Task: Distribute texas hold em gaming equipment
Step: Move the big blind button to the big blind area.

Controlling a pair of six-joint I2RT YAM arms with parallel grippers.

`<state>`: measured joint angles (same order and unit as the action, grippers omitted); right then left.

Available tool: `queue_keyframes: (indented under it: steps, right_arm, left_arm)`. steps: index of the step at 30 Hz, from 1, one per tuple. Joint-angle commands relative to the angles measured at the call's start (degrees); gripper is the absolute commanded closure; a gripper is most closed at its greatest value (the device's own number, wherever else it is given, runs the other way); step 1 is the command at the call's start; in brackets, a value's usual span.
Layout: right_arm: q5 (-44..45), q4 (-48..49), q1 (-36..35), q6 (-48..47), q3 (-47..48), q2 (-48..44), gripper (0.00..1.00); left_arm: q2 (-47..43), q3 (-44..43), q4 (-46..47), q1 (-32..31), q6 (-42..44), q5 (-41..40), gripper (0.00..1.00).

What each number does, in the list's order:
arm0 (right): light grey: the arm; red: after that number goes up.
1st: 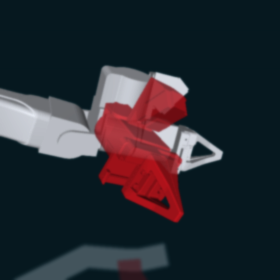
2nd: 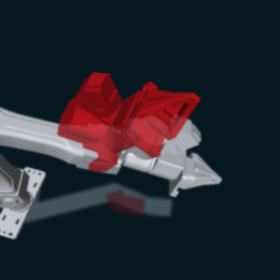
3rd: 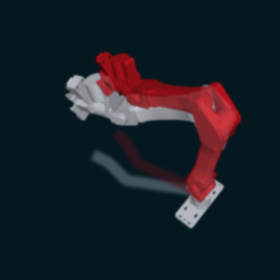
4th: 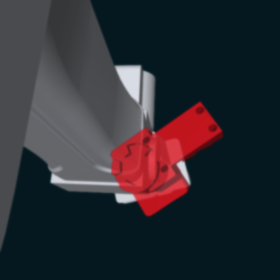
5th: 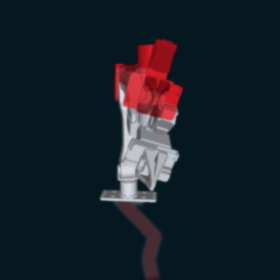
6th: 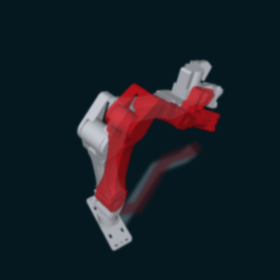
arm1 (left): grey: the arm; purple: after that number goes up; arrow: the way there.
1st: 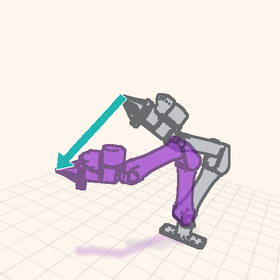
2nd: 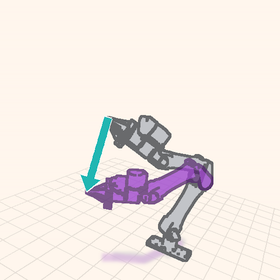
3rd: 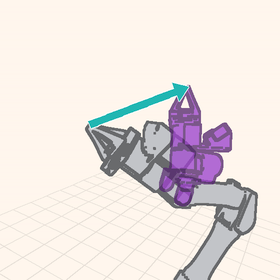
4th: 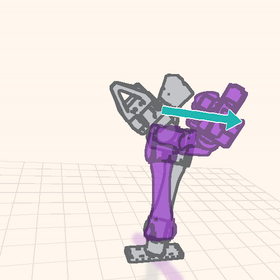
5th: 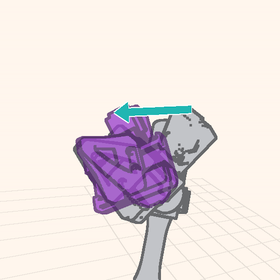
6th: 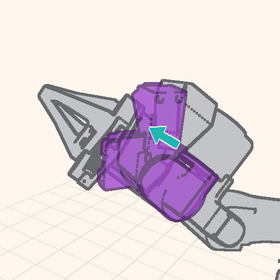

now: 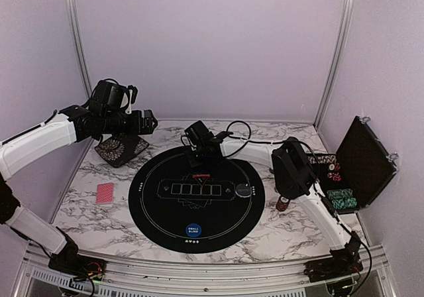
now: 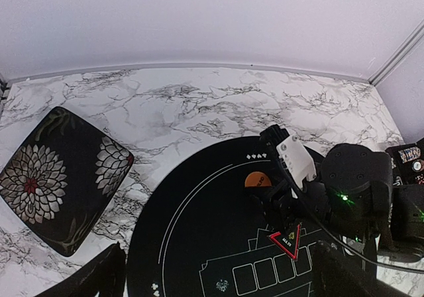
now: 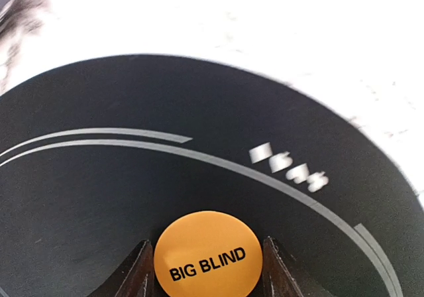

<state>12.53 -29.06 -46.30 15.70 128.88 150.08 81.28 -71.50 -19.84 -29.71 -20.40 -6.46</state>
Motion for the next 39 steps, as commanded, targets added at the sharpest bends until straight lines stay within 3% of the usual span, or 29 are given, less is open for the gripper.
queue_keyframes:
  steps: [1, 30, 39]
  right_arm:
    - [1.9, -2.94, 3.58, -1.45, 1.31, 4.09, 0.47]
    - [-5.33, -1.1, 2.13, 0.33, 3.13, 4.28, 0.46]
    - [-6.62, -0.82, 1.95, 0.71, 3.29, 3.0, 0.32]
  left_arm:
    - [-0.76, -1.58, -1.34, 0.27, -0.35, 0.21, 0.01]
    - [-1.45, -1.8, -1.49, 0.27, -1.24, 0.5, 0.01]
    - [-1.44, -1.79, -1.51, 0.27, -0.91, 0.51, 0.01]
